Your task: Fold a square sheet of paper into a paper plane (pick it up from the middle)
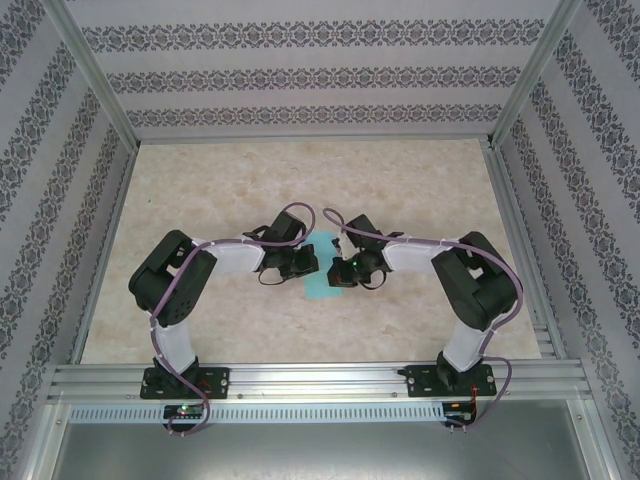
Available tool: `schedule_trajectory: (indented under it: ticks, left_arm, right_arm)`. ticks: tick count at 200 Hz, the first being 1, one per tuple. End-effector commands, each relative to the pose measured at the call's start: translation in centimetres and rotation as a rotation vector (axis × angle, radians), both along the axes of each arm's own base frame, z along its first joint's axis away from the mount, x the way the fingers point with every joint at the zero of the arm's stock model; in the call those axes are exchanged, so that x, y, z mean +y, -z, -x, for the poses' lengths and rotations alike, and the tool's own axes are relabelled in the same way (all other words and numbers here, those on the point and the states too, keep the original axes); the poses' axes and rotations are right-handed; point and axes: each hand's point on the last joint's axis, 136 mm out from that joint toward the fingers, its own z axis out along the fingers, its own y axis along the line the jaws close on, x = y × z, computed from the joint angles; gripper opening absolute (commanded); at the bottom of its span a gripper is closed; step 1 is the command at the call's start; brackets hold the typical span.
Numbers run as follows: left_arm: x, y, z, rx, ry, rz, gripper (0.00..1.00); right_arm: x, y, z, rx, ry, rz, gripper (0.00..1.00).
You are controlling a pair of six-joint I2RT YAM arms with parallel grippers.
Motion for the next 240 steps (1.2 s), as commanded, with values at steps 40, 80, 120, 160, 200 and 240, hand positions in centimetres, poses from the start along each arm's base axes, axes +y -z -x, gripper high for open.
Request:
schedule_trajectory:
  ticks: [40,80,120,160,200,240]
  left_arm:
    - [4.1,4.2,2.1,0.091,-0.038,-0.208,0.06]
    - [2.0,1.9,0.8,0.032,-0.018,-0.106,0.09]
    - [-0.4,-4.2,-1.5,-0.095,-0.011,0.036,0.31]
    - [1.3,-6.0,-1.7,-0.159,-0.094,0.021,0.48]
    - [2.3,-5.0,-0.3,-0.146,-0.161,0.071,0.52]
    - [1.5,-4.2,0.7,-0.108,-0.142,0.143,0.55]
  right_arm:
    - [-5.4,2.4,5.2,0.13,0.047,0.124,0.0]
    - [-4.8,-1.9,2.1,-0.005,0.105,0.043,0.02]
    - [-3.8,-5.7,-2.9,-0.155,0.203,-0.054,0.2]
    - [-1.9,-6.1,-5.9,-0.181,0.185,-0.115,0.31]
    - [-0.1,-4.9,-7.0,-0.152,0.112,-0.14,0.35]
    - [0.9,-3.6,-6.2,-0.098,0.033,-0.176,0.36]
